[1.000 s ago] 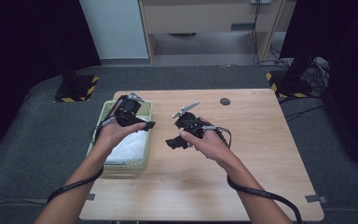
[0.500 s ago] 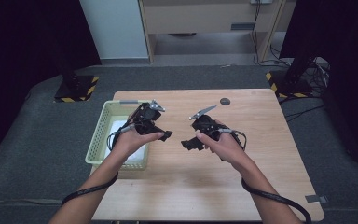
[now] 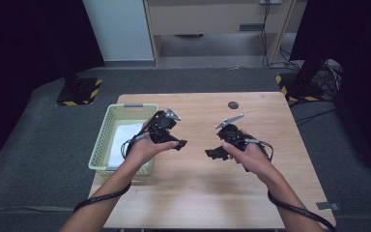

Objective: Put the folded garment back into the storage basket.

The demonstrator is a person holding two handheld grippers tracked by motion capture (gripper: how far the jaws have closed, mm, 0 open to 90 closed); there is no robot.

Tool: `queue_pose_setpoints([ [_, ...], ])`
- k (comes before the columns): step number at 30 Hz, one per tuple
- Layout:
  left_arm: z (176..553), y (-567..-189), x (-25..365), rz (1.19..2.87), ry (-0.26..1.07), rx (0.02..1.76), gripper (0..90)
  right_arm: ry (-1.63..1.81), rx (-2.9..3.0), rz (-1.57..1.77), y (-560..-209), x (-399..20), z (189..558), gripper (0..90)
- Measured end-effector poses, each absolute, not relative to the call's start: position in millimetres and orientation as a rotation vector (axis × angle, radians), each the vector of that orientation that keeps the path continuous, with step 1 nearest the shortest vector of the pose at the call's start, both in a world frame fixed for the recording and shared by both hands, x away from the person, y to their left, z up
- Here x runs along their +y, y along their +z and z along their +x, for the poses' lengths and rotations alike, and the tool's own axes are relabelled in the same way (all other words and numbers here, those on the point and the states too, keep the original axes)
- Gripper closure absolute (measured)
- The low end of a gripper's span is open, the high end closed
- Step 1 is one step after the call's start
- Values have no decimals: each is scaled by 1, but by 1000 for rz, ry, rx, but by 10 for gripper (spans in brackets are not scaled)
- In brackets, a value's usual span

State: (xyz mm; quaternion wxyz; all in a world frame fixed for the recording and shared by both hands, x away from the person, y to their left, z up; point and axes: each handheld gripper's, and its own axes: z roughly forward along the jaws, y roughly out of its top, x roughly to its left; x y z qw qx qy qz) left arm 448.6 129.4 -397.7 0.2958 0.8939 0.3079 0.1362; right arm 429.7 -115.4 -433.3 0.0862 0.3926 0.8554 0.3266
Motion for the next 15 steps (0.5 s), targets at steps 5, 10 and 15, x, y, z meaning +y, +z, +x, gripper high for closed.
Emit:
queue_pose_setpoints([
  [5, 447, -398, 119, 2385, 359, 797, 77, 979, 2524, 1203, -433, -129, 428, 62],
  [10, 444, -403, 109, 2400, 348, 790, 77, 981, 2511, 1222, -434, -139, 426, 63],
  [15, 438, -414, 98, 2411, 332, 772, 80, 989, 2502, 1244, -442, -149, 416, 61],
])
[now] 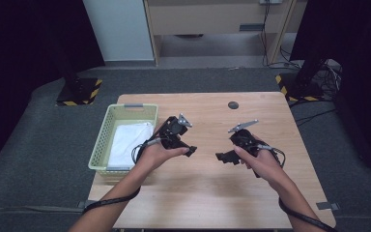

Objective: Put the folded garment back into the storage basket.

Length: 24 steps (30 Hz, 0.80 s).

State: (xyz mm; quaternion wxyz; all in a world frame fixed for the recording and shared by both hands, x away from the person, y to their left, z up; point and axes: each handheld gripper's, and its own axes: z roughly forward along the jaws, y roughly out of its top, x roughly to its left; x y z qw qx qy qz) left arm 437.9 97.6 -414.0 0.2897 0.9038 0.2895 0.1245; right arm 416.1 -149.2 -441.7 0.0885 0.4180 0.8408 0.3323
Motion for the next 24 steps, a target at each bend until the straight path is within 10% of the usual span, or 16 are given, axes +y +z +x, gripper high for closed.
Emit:
queue_pose_setpoints([
  [24, 419, -472, 62, 2461, 265, 743, 77, 974, 2443, 1447, -500, -200, 386, 57],
])
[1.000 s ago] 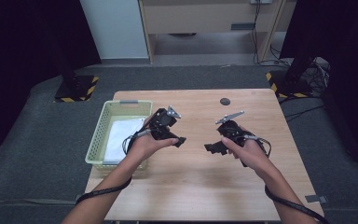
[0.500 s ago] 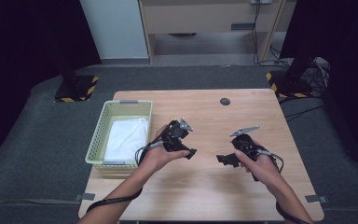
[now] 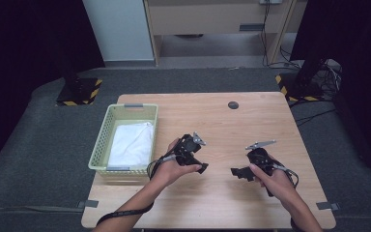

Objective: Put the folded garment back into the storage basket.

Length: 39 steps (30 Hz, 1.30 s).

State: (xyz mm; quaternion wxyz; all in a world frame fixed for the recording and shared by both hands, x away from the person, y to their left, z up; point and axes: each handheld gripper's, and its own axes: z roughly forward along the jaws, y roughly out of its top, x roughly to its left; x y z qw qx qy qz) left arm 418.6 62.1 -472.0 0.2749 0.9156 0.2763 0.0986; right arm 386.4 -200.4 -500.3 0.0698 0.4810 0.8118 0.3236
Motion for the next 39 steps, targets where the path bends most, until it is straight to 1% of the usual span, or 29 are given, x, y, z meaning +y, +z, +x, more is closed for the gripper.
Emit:
queue_pose_setpoints([
  [11, 419, -491, 60, 2461, 247, 766, 79, 945, 2411, 1495, -514, -209, 385, 43],
  [19, 423, -504, 64, 2413, 254, 819, 74, 952, 2373, 1522, -517, -215, 387, 44],
  [30, 420, -523, 68, 2375, 247, 857, 65, 945, 2356, 1555, -527, -217, 387, 43],
  [39, 415, -531, 70, 2321, 237, 885, 38, 977, 2330, 1511, -533, -216, 382, 7],
])
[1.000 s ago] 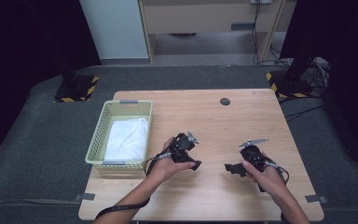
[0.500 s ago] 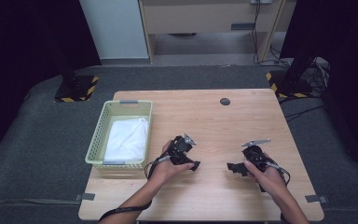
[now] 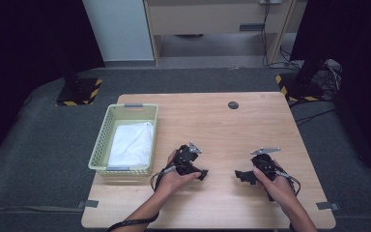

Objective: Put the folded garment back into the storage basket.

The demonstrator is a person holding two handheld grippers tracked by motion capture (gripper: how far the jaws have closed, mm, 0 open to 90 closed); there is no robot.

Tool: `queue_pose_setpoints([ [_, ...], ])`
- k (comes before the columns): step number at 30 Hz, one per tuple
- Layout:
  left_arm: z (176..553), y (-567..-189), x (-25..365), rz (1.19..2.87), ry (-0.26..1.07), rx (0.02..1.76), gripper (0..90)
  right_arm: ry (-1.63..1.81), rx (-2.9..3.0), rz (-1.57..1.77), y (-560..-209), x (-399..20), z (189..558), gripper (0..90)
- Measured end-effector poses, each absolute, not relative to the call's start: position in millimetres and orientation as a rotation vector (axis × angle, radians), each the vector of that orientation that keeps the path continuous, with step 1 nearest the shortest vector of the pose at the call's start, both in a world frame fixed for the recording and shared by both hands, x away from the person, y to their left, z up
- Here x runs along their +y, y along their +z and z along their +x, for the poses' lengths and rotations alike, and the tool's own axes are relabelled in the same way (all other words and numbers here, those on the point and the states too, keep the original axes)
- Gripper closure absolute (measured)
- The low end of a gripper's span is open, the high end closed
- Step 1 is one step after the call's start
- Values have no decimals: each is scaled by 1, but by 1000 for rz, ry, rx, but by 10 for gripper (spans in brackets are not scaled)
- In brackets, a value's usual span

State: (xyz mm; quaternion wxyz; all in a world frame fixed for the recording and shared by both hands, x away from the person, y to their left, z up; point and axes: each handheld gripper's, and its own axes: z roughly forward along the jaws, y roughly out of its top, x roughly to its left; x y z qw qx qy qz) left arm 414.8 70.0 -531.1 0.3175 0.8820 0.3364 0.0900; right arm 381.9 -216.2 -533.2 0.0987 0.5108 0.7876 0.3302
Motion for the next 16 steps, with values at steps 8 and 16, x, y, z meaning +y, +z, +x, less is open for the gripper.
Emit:
queue_pose_setpoints([
  [8, 409, -537, 66, 2330, 310, 824, 0, 924, 2313, 1359, -540, -210, 375, 6],
  [16, 406, -542, 69, 2272, 345, 830, 0, 964, 2251, 1276, -549, -211, 369, 4],
])
